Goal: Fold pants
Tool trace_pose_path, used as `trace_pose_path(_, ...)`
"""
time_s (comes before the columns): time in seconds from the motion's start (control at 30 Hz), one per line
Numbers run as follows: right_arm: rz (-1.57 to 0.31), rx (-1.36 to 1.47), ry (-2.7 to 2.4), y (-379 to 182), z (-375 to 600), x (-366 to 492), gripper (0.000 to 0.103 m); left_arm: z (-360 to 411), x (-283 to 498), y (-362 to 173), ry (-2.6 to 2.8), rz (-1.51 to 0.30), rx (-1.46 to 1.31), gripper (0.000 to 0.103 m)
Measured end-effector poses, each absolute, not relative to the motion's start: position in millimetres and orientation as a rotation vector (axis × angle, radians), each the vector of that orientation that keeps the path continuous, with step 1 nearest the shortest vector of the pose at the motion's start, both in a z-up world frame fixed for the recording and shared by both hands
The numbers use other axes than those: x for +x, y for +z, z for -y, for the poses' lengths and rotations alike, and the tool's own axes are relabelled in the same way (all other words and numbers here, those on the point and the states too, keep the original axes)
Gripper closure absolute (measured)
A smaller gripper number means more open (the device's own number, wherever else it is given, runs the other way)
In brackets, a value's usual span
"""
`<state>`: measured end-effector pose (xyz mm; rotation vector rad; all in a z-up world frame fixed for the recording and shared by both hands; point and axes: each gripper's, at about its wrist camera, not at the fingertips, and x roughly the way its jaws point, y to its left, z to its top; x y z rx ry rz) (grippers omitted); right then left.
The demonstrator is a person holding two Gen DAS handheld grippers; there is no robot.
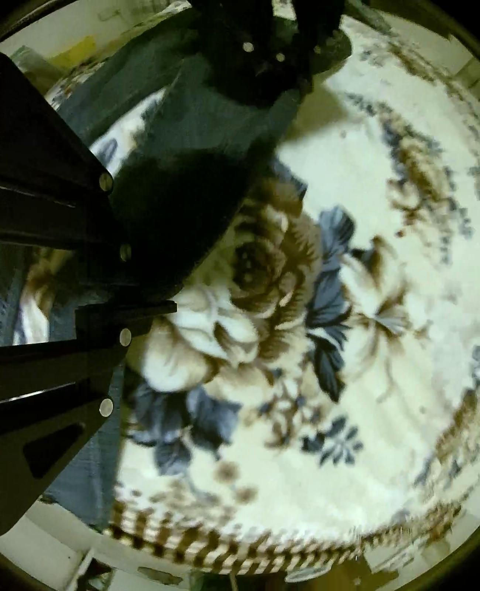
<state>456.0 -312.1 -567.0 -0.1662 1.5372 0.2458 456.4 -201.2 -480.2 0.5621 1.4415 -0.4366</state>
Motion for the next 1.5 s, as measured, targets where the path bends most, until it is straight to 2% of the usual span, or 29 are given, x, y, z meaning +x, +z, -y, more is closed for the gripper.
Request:
trace_pose_path(0.1, -1.481, -0.163, 0.226, -532.8, 313.6, 416.6, 0.096, 190.2, 421.3, -444.0, -0.416, -1.41, 0.485, 0.094)
trace_pose_path(0.23, -1.418, -0.164, 0.203, -494.5, 299.8, 364.8, 0.096, 176.3, 346.8, -422.7, -0.38, -1.39, 0.355, 0.095)
trace_pose_path(0.4, -1.436, -0.218, 0.201, -507.7, 279.6, 296.7, 0.097, 142.7, 275.5, -446.4, -0.309, -1.459, 0.204, 0.095)
trace_pose_path(0.63, -1.541, -0.338, 0.243, -572.9, 247.3, 222.1, 0.095, 123.4, 211.7, -528.0, -0.215, -1.609, 0.098, 0.095)
trace_pose_path(0.77, -1.604, -0.343, 0.247, -599.9, 245.8, 213.8, 0.085, 126.3, 208.1, -539.2, -0.182, -1.608, 0.115, 0.091)
trace_pose_path(0.83, -1.633, -0.299, 0.26, -600.9, 249.1, 214.6, 0.066, 126.9, 209.5, -530.3, -0.175, -1.592, 0.102, 0.087)
trace_pose_path(0.87, -1.639, -0.24, 0.277, -595.8, 252.6, 215.3, 0.034, 126.0, 209.2, -523.7, -0.174, -1.584, 0.088, 0.082)
trace_pose_path(0.9, -1.641, -0.192, 0.291, -592.0, 256.7, 217.3, 0.012, 124.1, 208.9, -516.4, -0.174, -1.575, 0.064, 0.077)
trace_pose_path(0.93, -1.632, -0.121, 0.309, -581.8, 260.7, 217.6, 0.009, 121.5, 208.2, -507.4, -0.167, -1.564, 0.039, 0.073)
trace_pose_path(0.97, -1.619, -0.079, 0.311, -572.7, 264.6, 217.7, 0.009, 119.5, 207.5, -498.2, -0.155, -1.554, 0.028, 0.055)
trace_pose_path(1.0, -1.612, -0.026, 0.301, -561.0, 271.5, 218.2, 0.007, 117.6, 207.4, -491.9, -0.141, -1.55, 0.023, 0.014)
trace_pose_path(1.03, -1.612, 0.026, 0.29, -553.7, 278.9, 219.6, 0.007, 114.9, 208.2, -482.2, -0.116, -1.538, 0.009, 0.0)
trace_pose_path(1.27, -1.549, 0.564, 0.032, -524.6, 391.0, 230.6, 0.007, 126.3, 220.2, -438.0, -0.02, -1.344, 0.016, 0.0)
trace_pose_path(1.5, -1.466, 0.602, -0.339, -549.8, 507.7, 289.4, 0.007, 205.2, 286.5, -469.4, 0.005, -1.28, 0.202, 0.0)
